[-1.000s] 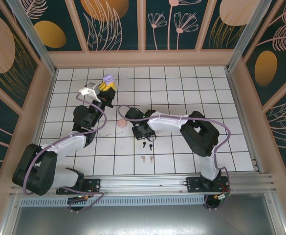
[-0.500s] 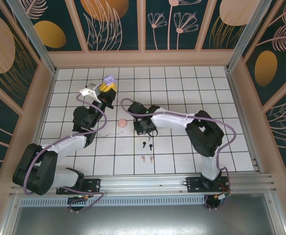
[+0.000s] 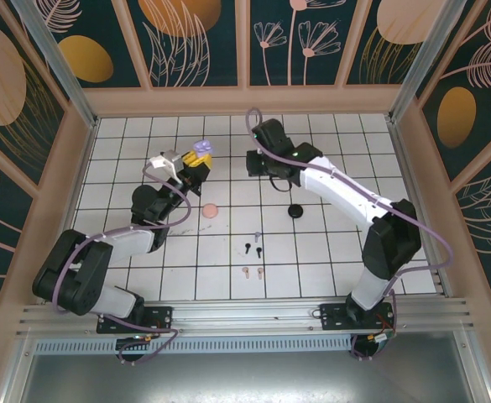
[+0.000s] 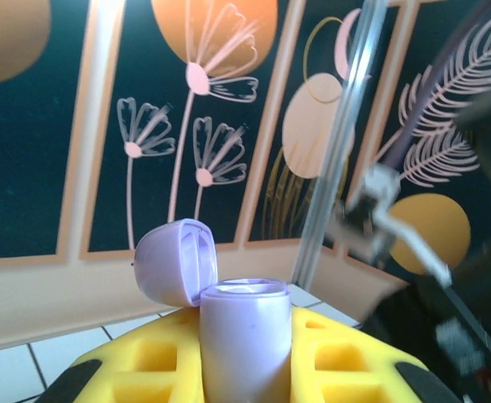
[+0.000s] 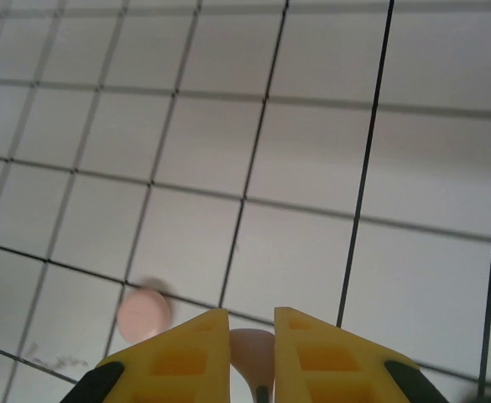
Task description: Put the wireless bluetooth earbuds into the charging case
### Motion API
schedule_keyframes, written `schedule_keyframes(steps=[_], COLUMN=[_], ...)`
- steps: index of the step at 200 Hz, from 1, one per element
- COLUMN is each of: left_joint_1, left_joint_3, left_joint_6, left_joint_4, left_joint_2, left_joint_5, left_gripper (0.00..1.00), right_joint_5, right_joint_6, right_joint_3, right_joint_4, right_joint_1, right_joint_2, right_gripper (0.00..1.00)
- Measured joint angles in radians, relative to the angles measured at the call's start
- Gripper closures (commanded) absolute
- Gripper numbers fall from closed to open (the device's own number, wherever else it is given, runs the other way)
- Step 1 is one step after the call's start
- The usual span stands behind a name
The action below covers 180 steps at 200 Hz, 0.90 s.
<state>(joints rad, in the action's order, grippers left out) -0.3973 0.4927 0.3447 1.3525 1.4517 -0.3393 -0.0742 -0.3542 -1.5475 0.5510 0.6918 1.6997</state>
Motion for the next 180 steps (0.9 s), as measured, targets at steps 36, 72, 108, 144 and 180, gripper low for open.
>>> schedule_keyframes(steps=[36, 72, 108, 144, 180], left_joint_1=[-0.001, -0.018, -0.077, -0.127, -0.143], left_joint_3=[0.033, 0.064, 0.097, 0.145, 0.183], left_joint_6=[-0.026, -0.091, -0.192, -0.248, -0.255], left_joint_4=[0.014, 0.059, 0.104, 0.183, 0.225], left_joint_2=[0.031, 0.046, 0.088, 0.166, 0.252], left_joint_5=[-0.052, -0.061, -0.053, -0.027, 0.000], left_gripper=[1.00, 1.00, 1.00, 1.00, 1.00], right_joint_5=[0.015, 0.054, 0.130, 0.207, 0.266], right_joint_6=[0.075, 0.134, 0.172, 0.194, 0.200], right_joint_3=[-0.085, -0.100, -0.082, -0.020, 0.055], right_joint_4=[-0.027, -0.088, -0.197, -0.304, -0.376], right_joint_1=[-0.011, -0.011, -0.011, -0.011, -0.011], right_joint_2=[-0.037, -0.109, -0.195, -0.270, -0.298], right_gripper=[0.84, 0.84, 0.84, 0.84, 0.84])
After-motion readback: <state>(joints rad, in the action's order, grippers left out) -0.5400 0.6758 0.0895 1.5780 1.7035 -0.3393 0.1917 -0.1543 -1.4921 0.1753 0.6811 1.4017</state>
